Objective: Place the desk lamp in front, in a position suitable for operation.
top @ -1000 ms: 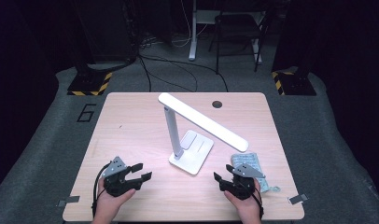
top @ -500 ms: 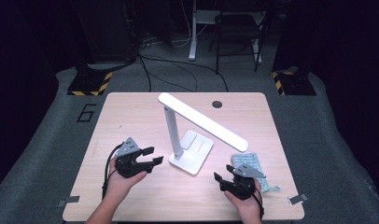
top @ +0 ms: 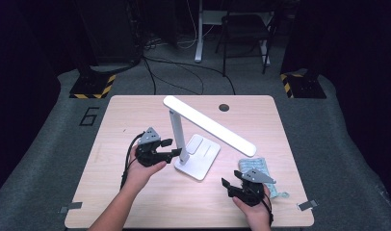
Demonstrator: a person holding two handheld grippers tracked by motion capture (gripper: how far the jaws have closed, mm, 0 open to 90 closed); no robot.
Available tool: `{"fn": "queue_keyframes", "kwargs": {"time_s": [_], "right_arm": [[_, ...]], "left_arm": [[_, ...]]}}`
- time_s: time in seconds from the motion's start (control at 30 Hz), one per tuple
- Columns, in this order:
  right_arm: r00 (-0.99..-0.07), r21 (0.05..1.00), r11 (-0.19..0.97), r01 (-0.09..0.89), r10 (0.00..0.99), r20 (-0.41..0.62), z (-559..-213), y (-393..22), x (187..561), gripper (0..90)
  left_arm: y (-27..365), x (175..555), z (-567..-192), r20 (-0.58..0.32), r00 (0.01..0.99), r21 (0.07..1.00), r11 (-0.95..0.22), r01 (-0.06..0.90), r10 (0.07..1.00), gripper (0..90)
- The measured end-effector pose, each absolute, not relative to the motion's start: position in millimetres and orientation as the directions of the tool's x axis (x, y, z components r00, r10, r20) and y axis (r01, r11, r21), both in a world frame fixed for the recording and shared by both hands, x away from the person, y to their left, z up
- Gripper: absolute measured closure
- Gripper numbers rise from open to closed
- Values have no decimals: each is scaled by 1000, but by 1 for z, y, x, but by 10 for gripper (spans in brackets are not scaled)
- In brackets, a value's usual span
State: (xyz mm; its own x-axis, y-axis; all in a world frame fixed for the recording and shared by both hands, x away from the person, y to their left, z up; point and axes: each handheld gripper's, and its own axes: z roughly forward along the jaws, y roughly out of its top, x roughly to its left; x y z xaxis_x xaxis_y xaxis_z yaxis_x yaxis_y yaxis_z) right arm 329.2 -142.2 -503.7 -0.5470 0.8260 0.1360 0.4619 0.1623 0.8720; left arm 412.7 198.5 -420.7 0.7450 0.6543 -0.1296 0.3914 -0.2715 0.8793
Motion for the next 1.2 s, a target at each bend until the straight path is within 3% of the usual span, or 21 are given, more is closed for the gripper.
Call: {"fn": "queue_keyframes", "kwargs": {"time_s": [0.33,0.53,1.2], "right_arm": [[-555,874,166,457,821,134,-504,-144,328,372],[-558,872,168,459,819,136,-503,-145,326,372],[-562,873,171,456,817,134,-505,-141,327,372]], "left_arm": [[178,434,-419,-70,766,889,-308,338,639,446],[172,443,-425,-80,785,891,-309,333,615,456],[181,406,-423,-82,839,893,-334,301,538,445]]}}
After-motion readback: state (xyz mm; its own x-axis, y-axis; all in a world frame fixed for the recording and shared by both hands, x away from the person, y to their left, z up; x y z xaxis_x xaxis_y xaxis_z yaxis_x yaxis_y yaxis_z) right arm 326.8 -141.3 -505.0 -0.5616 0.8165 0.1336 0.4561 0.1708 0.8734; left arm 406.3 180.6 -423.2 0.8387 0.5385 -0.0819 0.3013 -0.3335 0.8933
